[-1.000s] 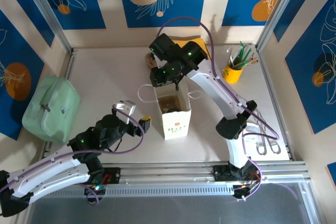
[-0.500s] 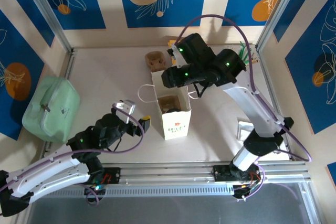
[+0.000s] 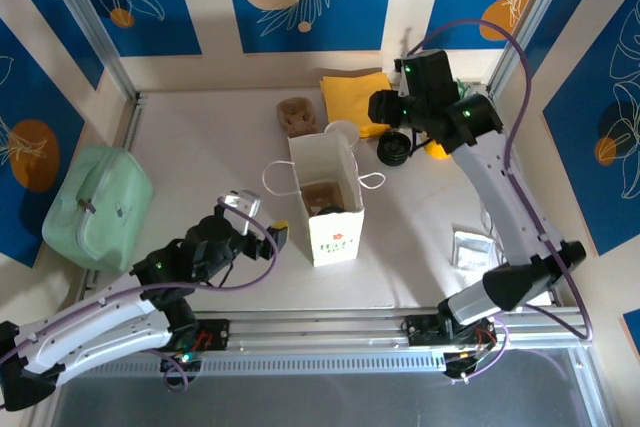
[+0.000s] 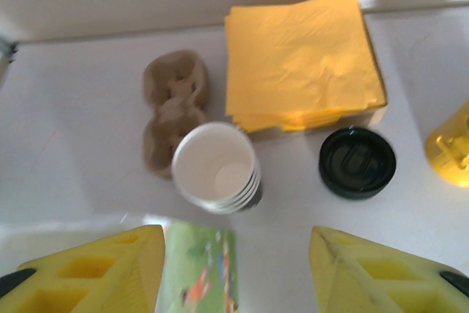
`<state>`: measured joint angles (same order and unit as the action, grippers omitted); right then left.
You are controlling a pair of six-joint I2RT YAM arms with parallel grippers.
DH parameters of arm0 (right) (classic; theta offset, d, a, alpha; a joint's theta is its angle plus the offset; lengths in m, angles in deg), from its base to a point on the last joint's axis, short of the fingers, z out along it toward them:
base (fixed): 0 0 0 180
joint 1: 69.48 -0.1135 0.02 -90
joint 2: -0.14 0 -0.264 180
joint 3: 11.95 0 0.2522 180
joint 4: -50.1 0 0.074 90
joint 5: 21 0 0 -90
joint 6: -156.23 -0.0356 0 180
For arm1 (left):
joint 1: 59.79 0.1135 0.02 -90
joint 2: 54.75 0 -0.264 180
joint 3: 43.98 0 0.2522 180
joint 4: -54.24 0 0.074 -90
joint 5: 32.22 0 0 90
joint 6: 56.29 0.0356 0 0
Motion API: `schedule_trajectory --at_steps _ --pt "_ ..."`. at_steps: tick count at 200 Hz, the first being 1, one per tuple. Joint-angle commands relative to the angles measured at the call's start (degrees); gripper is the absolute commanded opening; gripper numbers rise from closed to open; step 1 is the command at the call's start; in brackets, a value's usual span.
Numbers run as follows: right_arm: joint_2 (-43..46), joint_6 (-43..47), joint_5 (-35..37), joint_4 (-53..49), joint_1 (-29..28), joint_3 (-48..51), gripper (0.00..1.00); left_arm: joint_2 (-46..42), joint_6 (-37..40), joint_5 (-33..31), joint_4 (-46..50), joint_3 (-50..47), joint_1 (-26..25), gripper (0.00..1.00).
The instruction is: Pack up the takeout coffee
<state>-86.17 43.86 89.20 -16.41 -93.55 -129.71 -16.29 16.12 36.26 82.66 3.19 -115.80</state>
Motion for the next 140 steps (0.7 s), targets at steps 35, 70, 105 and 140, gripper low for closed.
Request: schedule_trajectory --at_steps 35,70,105,140 --pt "-18.62 3.46 3.56 4.71 5.96 -9.36 0.57 0.43 -0.61 -0.42 -0.49 2.26 -0.42 1.0" --pt "-31.55 3.67 1.89 2.74 7.6 -19.47 0.57 1.49 -0.26 0.05 -0.21 3.77 -0.42 1.0" --pt "-43.1 4.31 0.79 -0.1 8.34 -30.39 0.57 1.73 0.09 -0.41 0.5 4.47 -0.42 1.0" --pt "-51.97 5.95 1.16 -2.23 9.04 -39.3 0.6 1.78 0.24 -0.73 0.72 4.69 -0.42 1.0"
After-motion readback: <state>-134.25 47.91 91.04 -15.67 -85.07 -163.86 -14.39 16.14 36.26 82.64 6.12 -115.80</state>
